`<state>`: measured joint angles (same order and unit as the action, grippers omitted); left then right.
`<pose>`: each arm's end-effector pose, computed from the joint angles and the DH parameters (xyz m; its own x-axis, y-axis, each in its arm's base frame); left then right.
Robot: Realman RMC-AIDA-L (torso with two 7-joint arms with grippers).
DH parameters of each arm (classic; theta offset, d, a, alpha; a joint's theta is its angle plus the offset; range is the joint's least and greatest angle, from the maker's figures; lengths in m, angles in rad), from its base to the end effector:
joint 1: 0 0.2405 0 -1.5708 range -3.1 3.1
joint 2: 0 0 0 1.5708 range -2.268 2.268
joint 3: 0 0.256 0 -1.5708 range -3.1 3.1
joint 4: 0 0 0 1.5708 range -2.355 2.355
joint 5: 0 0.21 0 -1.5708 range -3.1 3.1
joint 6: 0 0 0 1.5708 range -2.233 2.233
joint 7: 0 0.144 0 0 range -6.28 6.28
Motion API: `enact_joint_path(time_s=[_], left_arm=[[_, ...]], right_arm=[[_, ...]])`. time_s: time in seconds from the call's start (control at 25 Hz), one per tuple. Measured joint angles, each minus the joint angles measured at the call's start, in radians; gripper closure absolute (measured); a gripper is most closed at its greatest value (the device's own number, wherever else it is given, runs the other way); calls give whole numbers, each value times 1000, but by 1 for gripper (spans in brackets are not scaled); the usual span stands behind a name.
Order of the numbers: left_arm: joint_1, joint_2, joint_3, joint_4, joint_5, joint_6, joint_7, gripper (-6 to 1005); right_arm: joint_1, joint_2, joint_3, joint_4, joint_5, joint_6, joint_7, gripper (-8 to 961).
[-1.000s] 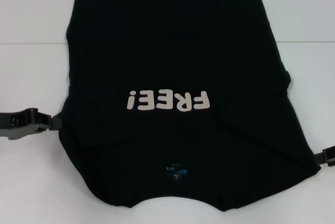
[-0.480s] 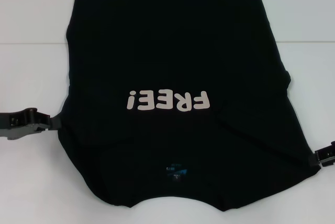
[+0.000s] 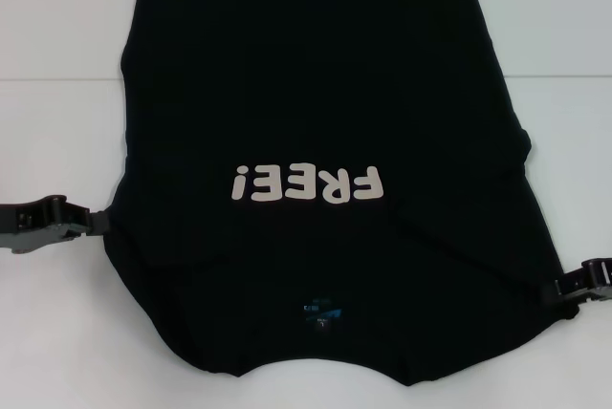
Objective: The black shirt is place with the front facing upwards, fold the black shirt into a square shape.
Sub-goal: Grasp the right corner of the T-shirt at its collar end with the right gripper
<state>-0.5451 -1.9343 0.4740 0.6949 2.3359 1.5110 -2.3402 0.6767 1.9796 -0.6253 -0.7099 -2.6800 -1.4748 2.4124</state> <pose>-0.3297 0.3417 0.0757 0.1049 0.8845 0.4546 0.9928 -0.1199 0.0043 0.3148 0.3557 0.0398 0.2419 -0.9616 -0.1298 -0.9420 -0.2006 -0.2692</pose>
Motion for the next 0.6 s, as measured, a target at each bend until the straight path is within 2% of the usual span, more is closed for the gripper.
enact_joint_path(time_s=[0.6], left_arm=[[0, 0, 0, 0, -1, -4, -1, 1000]], right_arm=[[34, 17, -11, 23, 8, 3, 1, 588]])
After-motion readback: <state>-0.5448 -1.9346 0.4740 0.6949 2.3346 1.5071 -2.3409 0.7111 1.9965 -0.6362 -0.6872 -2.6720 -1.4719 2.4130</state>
